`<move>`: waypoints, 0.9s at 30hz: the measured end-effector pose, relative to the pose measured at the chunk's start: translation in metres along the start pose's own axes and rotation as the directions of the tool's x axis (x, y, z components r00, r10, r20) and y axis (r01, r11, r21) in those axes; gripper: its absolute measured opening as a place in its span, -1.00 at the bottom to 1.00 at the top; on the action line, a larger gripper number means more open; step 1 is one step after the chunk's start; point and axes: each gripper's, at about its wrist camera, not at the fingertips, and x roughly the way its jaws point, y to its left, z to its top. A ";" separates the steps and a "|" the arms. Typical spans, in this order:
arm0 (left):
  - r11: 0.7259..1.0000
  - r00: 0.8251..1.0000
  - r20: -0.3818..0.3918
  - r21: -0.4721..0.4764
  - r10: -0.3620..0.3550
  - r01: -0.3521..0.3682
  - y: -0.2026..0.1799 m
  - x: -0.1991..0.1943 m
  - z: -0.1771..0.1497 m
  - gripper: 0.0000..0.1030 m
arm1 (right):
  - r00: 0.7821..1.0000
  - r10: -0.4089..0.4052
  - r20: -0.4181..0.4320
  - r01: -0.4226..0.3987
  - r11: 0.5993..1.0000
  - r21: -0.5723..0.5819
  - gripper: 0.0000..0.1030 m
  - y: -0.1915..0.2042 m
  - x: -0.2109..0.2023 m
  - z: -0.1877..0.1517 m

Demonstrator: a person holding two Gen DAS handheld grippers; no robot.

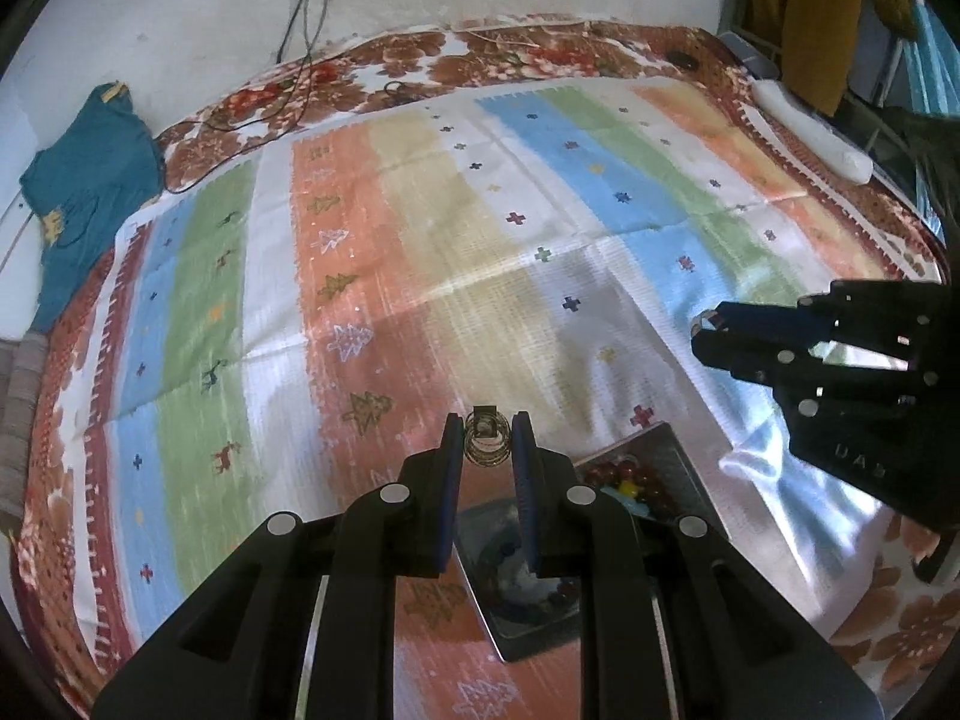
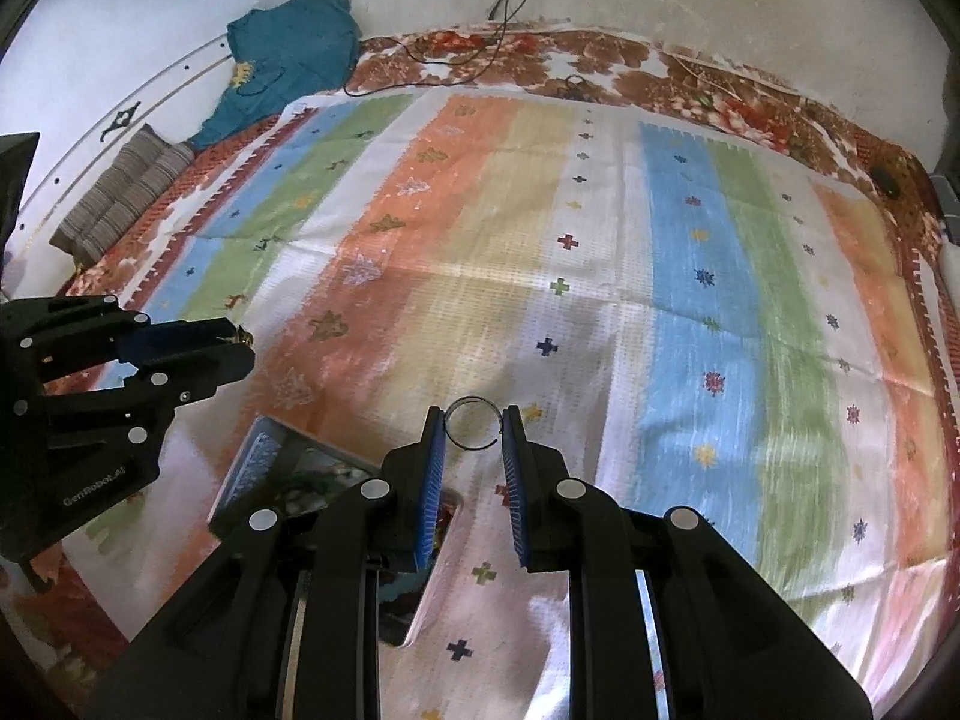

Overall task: Organize jewelry
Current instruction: 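Lift both rings and carry them back over the silver tin, then open both grippers to drop the rings into the tin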

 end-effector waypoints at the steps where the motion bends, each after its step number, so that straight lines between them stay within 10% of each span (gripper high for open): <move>1: 1.000 1.000 0.002 -0.009 -0.009 0.009 0.000 -0.002 -0.001 -0.69 | 1.000 0.001 0.004 -0.001 1.000 0.003 -0.61 0.001 -0.002 -0.001; 22: 0.989 0.991 0.100 -0.103 -0.093 0.103 -0.007 -0.050 -0.021 -0.69 | 0.992 0.119 0.048 -0.116 0.992 -0.048 -0.61 0.038 -0.033 -0.020; 27: 0.983 0.989 0.107 -0.136 -0.106 0.120 0.001 -0.049 -0.019 -0.41 | 0.993 0.107 0.055 -0.104 0.993 -0.057 -0.10 0.038 -0.033 -0.021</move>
